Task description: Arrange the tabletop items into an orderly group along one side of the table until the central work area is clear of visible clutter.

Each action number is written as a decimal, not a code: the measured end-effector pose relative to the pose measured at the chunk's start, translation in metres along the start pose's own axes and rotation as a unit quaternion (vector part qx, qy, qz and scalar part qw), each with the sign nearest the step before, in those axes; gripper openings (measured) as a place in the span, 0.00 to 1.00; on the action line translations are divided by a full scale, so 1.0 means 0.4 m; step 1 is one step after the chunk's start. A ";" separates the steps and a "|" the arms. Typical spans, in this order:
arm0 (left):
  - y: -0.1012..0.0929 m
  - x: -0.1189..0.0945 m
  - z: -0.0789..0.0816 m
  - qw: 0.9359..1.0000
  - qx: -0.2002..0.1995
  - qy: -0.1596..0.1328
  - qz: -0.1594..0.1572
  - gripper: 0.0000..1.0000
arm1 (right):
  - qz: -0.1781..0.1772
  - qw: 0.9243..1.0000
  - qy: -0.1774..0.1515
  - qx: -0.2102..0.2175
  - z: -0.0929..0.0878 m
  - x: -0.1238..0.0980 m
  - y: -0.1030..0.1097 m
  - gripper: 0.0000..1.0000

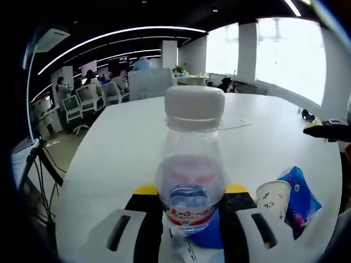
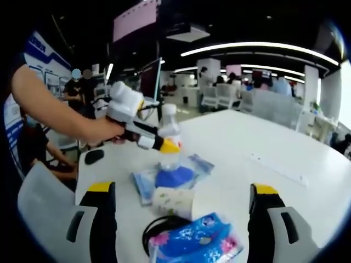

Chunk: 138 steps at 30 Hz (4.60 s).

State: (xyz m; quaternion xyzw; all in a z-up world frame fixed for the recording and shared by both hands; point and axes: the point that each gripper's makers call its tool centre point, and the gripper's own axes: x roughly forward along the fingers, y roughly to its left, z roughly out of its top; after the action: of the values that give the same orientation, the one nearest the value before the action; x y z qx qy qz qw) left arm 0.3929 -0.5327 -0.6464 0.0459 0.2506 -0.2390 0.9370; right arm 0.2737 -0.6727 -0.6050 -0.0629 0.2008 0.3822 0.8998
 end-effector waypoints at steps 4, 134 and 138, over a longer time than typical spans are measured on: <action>0.010 -0.011 0.014 1.000 -0.002 -0.006 0.005 0.37 | 0.002 1.000 -0.002 0.003 0.001 -0.002 0.003 0.99; 0.357 -0.043 -0.051 0.992 -0.060 -0.025 0.109 0.41 | -0.009 0.998 0.063 0.028 -0.147 -0.008 0.028 0.98; 0.358 -0.042 -0.050 0.992 -0.057 -0.024 0.107 0.41 | -0.012 0.998 0.061 0.030 -0.145 -0.010 0.024 0.98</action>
State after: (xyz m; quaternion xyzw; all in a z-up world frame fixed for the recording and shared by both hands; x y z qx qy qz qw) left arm 0.4386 -0.3951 -0.6605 0.0130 0.2353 -0.1232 0.9640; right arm 0.2463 -0.6842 -0.6560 -0.0613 0.2660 0.3609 0.8918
